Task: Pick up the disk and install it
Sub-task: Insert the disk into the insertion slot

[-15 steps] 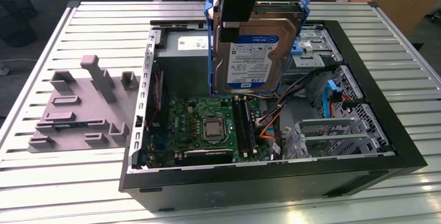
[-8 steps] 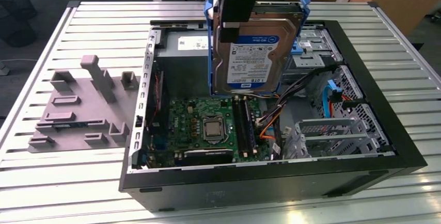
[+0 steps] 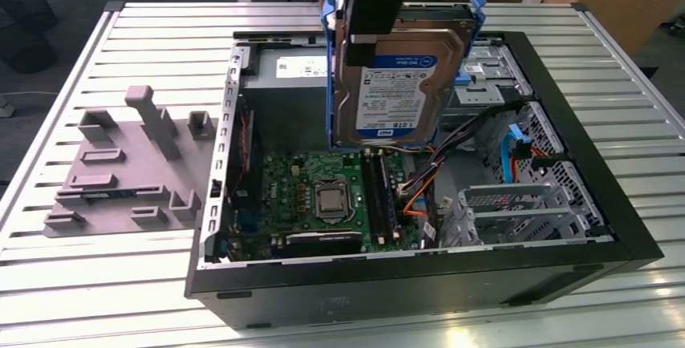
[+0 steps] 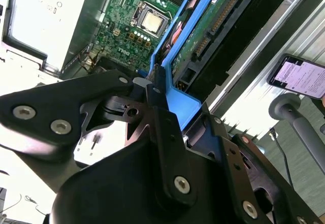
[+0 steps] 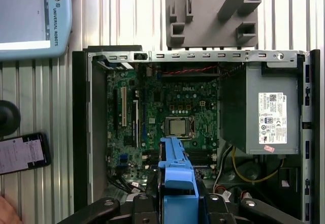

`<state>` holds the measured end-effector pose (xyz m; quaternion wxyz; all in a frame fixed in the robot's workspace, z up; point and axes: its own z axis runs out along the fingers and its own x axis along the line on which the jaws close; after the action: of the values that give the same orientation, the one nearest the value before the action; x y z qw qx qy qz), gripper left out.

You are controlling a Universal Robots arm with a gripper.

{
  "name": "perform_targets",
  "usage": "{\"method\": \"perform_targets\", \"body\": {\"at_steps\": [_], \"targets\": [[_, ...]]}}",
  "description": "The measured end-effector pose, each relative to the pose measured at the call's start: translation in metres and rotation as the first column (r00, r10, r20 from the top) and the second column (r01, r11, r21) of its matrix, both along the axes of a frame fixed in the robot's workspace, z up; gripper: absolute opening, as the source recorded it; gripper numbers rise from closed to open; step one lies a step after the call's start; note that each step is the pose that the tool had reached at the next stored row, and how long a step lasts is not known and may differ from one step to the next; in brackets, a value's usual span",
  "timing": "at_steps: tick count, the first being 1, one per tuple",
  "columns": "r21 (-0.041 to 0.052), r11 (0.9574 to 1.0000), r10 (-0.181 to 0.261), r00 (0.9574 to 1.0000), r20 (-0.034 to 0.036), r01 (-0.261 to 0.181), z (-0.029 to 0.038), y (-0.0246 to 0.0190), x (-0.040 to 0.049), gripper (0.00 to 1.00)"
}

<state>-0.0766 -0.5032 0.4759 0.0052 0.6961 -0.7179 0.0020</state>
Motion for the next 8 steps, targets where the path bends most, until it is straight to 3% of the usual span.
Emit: {"method": "perform_targets", "body": {"at_steps": [6, 7, 8], "targets": [[0.0000, 1.0000, 0.000, 1.0000, 0.0000, 0.000, 0.0000, 0.0000, 0.0029, 0.36], [0.0000, 1.0000, 0.000, 1.0000, 0.0000, 0.000, 0.0000, 0.0000, 0.0102, 0.36], [0.0000, 1.0000, 0.000, 1.0000, 0.0000, 0.000, -0.0001, 0.0000, 0.0106, 0.36]]}}
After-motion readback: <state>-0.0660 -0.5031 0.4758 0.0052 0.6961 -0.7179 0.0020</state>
